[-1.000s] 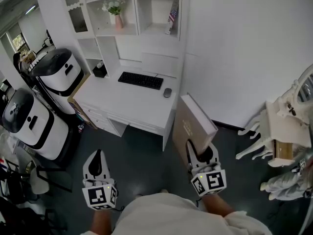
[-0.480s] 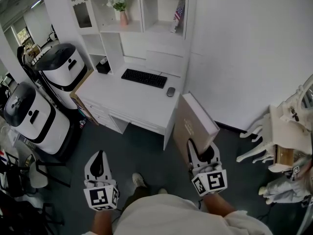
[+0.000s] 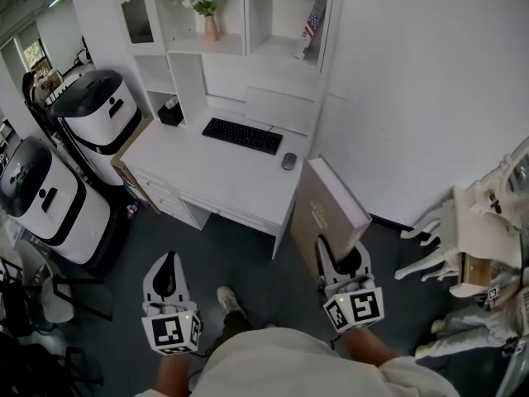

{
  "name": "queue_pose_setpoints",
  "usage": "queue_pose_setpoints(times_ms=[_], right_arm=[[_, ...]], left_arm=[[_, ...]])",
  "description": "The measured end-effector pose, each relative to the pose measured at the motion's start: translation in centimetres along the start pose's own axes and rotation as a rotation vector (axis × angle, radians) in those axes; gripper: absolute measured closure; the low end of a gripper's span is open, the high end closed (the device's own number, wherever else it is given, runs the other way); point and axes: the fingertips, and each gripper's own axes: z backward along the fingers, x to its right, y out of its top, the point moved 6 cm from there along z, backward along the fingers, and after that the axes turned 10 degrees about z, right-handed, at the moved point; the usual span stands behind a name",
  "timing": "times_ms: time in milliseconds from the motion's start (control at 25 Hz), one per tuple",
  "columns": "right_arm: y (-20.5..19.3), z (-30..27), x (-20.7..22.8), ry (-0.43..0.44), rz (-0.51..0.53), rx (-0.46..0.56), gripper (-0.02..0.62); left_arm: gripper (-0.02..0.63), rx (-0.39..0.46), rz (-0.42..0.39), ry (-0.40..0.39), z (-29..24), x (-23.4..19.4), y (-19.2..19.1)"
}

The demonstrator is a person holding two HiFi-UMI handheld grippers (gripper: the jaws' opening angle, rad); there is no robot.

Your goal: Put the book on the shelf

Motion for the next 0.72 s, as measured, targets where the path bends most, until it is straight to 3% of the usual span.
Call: queue_pose_setpoints(times_ms=[720], right_arm=[[-0.4,-13.8,-2.4,-0.072,0.022,-0.007,0.417]], left_arm=[[0.604,0.019,0.000,-0.061,-13.4,-9.6,1.0]])
